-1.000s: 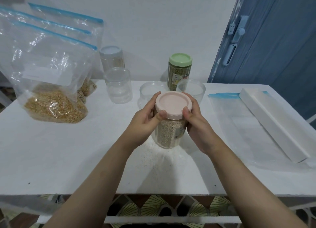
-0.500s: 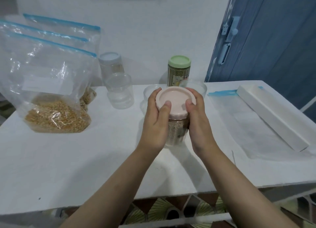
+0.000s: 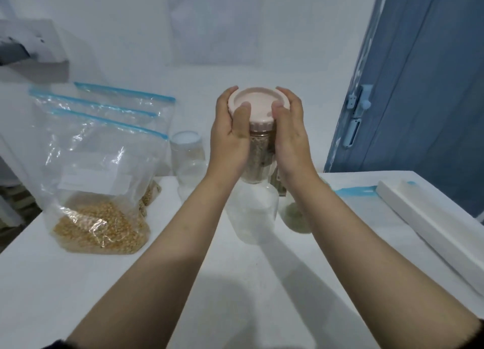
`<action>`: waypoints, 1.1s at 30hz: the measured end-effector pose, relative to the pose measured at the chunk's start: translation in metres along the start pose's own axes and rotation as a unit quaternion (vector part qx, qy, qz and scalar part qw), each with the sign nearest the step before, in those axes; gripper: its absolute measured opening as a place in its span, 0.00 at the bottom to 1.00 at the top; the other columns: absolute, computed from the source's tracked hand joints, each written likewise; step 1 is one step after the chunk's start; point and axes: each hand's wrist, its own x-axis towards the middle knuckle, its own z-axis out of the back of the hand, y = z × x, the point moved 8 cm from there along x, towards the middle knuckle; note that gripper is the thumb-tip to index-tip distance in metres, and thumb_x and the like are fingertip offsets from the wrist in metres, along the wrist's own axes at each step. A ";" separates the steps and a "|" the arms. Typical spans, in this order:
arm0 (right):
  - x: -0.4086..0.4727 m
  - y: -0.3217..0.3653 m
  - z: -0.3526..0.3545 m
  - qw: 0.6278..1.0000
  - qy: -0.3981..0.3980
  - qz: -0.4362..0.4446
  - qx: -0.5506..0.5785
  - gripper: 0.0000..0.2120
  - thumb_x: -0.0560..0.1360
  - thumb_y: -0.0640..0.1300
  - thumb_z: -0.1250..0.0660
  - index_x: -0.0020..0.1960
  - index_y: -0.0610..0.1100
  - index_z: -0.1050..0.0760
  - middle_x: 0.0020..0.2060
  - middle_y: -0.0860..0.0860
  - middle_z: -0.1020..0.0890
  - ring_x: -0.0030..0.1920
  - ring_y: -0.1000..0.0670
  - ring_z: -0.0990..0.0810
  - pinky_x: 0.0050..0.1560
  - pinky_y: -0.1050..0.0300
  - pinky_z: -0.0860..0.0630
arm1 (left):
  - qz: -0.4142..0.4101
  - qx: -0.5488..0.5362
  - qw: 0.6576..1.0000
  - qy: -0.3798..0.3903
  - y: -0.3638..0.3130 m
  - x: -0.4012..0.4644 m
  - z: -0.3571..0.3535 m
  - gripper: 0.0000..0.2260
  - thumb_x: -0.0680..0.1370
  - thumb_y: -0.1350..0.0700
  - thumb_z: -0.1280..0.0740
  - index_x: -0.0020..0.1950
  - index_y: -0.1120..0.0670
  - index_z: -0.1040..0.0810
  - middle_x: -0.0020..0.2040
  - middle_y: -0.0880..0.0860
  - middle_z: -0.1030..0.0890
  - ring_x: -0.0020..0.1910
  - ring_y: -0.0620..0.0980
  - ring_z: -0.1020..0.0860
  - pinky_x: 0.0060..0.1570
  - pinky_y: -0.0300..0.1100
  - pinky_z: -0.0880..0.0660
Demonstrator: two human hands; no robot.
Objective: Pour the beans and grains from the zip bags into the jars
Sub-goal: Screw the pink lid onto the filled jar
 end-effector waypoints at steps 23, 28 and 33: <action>0.110 -0.201 -0.033 0.976 0.034 -0.180 -0.122 0.16 0.83 0.42 0.49 0.70 0.44 0.36 0.56 0.47 0.25 0.54 0.48 0.26 0.45 0.58 0.30 | 0.210 0.055 0.976 -0.009 0.220 0.089 -0.011 0.16 0.84 0.58 0.48 0.70 0.55 0.32 0.57 0.51 0.24 0.54 0.47 0.26 0.43 0.29 0.31; 0.107 -0.210 -0.029 0.977 0.024 -0.177 -0.119 0.16 0.83 0.42 0.48 0.70 0.45 0.35 0.56 0.47 0.25 0.55 0.48 0.26 0.50 0.57 0.32 | 0.210 0.055 0.976 0.003 0.230 0.084 -0.013 0.16 0.83 0.58 0.47 0.70 0.53 0.32 0.58 0.50 0.24 0.53 0.45 0.26 0.42 0.28 0.30; 0.110 -0.200 -0.030 0.977 0.037 -0.130 -0.164 0.21 0.82 0.39 0.47 0.75 0.43 0.37 0.69 0.45 0.29 0.69 0.46 0.30 0.71 0.50 0.34 | 0.187 0.079 0.979 0.022 0.226 0.081 -0.013 0.17 0.84 0.55 0.44 0.73 0.53 0.32 0.66 0.50 0.25 0.64 0.47 0.27 0.57 0.32 0.30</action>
